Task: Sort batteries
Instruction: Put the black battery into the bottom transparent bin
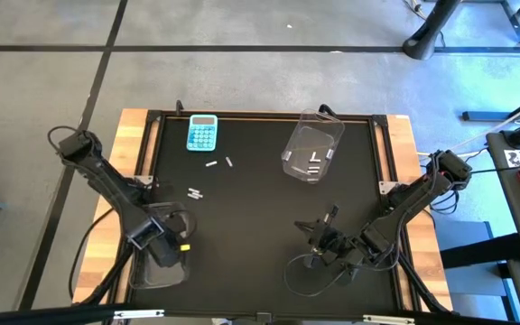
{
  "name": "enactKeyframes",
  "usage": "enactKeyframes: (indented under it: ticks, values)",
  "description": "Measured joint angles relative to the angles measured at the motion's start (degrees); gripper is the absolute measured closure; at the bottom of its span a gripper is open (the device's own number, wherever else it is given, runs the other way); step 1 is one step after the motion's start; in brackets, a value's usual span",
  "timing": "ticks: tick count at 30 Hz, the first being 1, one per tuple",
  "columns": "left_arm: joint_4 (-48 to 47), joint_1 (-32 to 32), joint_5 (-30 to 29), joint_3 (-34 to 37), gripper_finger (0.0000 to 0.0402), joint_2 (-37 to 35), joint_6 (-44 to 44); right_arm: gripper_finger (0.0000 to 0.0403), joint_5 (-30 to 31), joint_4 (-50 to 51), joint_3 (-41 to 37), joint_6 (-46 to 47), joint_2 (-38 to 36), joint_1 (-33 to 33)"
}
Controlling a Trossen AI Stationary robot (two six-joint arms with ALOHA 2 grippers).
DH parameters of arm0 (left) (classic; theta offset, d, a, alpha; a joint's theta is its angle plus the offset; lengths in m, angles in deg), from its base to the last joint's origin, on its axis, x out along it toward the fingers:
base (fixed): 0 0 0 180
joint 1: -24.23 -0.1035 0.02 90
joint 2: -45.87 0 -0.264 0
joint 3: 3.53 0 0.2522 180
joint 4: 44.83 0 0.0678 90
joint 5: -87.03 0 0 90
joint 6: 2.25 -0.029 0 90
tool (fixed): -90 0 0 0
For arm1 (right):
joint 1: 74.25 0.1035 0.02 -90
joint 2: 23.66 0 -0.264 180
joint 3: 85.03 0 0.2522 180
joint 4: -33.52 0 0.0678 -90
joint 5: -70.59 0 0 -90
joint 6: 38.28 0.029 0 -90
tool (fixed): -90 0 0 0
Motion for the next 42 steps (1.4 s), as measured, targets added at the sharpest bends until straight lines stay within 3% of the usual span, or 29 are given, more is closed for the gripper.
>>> enactKeyframes:
  ticks: [25, 31, 33, 35, 42]
  values:
    - [0.49, -3.63, 4.10, 0.60, 0.0317, -0.22, -2.64, 0.0396, -0.02, 0.04, -0.02, 0.00, 0.00, 0.02]
    - [-1.41, -4.20, 4.96, -2.07, 0.0319, -6.02, -4.37, 0.0396, -0.02, 0.06, -0.02, -0.02, 0.00, 0.00]
    - [-1.43, -4.22, 1.69, -3.98, 0.0324, -9.02, -5.64, 0.0396, -0.02, 0.07, -0.02, -0.02, 0.00, 0.00]
    - [-0.85, -4.16, -5.40, -6.31, 0.0329, -11.89, -8.30, 0.0396, -0.03, 0.07, -0.02, -0.02, 0.00, 0.00]
    - [10.68, -5.93, -40.96, -10.56, 0.0351, -18.41, -37.27, 0.0396, 0.02, 0.07, -0.02, -0.02, 0.00, 0.01]
